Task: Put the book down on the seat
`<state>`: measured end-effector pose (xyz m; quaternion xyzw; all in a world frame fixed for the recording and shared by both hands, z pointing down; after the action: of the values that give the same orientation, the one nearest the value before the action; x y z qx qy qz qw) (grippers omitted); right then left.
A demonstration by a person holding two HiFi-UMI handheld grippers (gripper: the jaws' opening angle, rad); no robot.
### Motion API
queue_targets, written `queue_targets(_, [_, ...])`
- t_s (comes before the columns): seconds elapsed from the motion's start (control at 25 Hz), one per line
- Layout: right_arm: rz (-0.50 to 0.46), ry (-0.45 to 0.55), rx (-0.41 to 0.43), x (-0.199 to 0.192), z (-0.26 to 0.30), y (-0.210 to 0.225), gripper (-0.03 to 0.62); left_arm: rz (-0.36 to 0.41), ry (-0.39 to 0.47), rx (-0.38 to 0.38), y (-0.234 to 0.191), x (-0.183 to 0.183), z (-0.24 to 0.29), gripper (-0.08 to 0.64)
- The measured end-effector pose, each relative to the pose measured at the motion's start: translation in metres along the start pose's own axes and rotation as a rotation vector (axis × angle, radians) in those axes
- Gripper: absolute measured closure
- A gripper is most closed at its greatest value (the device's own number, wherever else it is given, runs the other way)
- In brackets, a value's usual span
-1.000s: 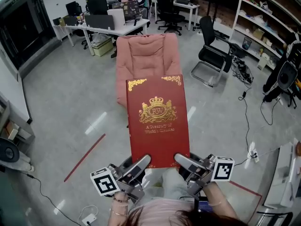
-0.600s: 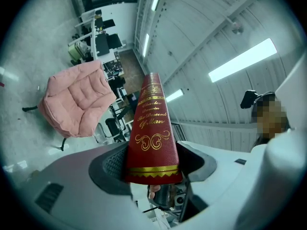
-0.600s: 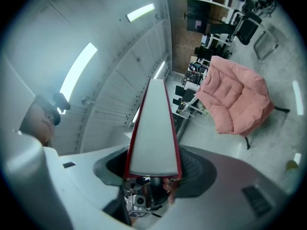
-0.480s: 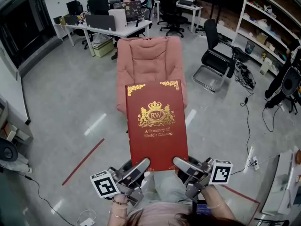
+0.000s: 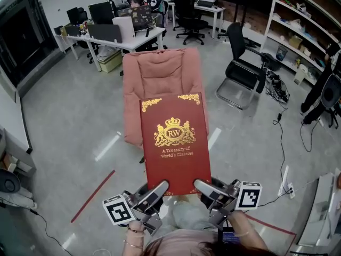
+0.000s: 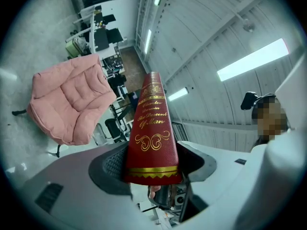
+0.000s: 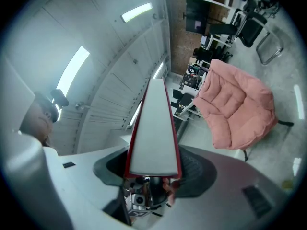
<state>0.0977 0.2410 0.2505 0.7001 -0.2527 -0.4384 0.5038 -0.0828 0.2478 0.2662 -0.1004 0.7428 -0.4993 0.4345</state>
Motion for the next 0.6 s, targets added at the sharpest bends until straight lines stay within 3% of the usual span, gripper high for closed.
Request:
queue_targets(0.36, [0.020,0.003,0.005,0.076,0.010,0.037,0.334,0.000,-0.008,0.017,-0.032,0.024,0.074,0.281])
queue_targets(0.6, [0.062,-0.022,0.016,0.097,0.021,0.057,0.334,-0.001,0.011,0.058,-0.049,0.032,0.092,0.281])
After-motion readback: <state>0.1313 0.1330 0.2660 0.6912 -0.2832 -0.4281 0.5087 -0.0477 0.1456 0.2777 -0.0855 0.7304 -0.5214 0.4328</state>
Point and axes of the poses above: the fingertips, and each gripper's own axes: z forward along the fingers, y to its right, x out of its top, the point moved 5 cm from there along -z, backward along the fingers, and after that the axes turned 6 degrees about z, right-handed, at the moved point
